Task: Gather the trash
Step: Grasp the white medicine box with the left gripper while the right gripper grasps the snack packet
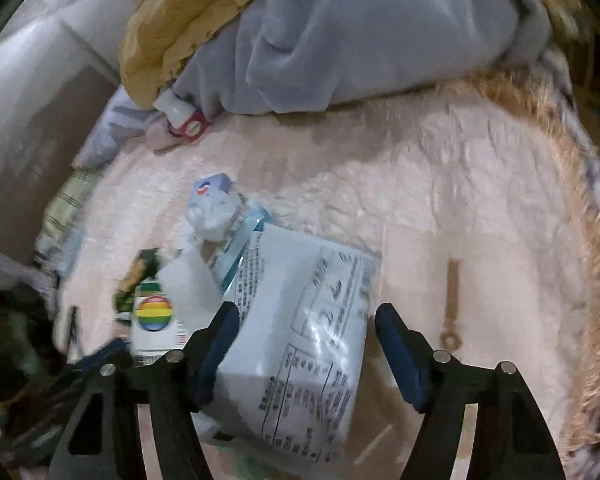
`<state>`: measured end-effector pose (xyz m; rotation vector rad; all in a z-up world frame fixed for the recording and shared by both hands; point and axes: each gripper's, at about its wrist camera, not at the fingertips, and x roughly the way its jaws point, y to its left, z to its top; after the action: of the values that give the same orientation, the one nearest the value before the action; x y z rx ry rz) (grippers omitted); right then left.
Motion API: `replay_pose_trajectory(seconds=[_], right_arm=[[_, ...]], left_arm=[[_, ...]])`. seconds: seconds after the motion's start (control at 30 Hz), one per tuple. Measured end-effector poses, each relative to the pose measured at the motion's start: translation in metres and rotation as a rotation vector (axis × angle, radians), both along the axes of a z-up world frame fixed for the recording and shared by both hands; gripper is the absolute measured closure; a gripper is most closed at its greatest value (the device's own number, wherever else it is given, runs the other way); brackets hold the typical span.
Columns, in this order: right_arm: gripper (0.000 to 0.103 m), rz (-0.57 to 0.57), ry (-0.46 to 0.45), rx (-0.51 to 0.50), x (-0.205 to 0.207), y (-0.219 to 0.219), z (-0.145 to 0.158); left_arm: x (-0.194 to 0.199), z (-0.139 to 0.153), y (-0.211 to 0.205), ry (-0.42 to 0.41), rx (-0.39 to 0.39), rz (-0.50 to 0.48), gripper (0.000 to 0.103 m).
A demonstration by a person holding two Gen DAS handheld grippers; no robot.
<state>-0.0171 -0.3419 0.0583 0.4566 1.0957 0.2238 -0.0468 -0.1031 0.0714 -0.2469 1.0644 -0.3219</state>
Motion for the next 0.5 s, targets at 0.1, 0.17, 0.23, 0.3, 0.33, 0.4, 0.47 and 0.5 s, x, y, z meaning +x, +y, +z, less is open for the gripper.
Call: replay_pose_trajectory(seconds=[0.1, 0.17, 0.23, 0.3, 0.33, 0.4, 0.47, 0.5], right_arm=[[0.044, 0.020, -0.040, 0.006, -0.006, 0.004, 0.002], [0.048, 0.037, -0.072, -0.040, -0.011, 0.012, 0.007], [0.051, 0.058, -0.112, -0.083, -0.020, 0.016, 0.016], [0.052, 0.066, -0.146, -0.082, -0.031, 0.016, 0.024], [0.052, 0.066, -0.168, -0.077, -0.038, 0.014, 0.030], [0.052, 0.060, -0.212, -0.059, -0.059, 0.006, 0.045], [0.052, 0.060, -0.218, -0.053, -0.063, 0.005, 0.047], [0.052, 0.059, -0.227, -0.051, -0.070, 0.003, 0.051]], left_arm=[[0.004, -0.008, -0.004, 0.014, -0.011, -0.001, 0.053], [0.006, -0.013, -0.004, 0.023, -0.028, -0.005, 0.054], [0.007, -0.017, -0.004, 0.036, -0.053, -0.008, 0.063], [0.003, -0.015, -0.005, 0.026, -0.058, -0.016, 0.072], [0.000, -0.011, -0.006, 0.014, -0.065, -0.023, 0.074], [-0.007, -0.003, -0.006, -0.007, -0.071, -0.030, 0.076], [-0.017, 0.010, -0.007, -0.033, -0.071, -0.046, 0.085], [-0.020, 0.015, -0.009, -0.044, -0.069, -0.054, 0.085]])
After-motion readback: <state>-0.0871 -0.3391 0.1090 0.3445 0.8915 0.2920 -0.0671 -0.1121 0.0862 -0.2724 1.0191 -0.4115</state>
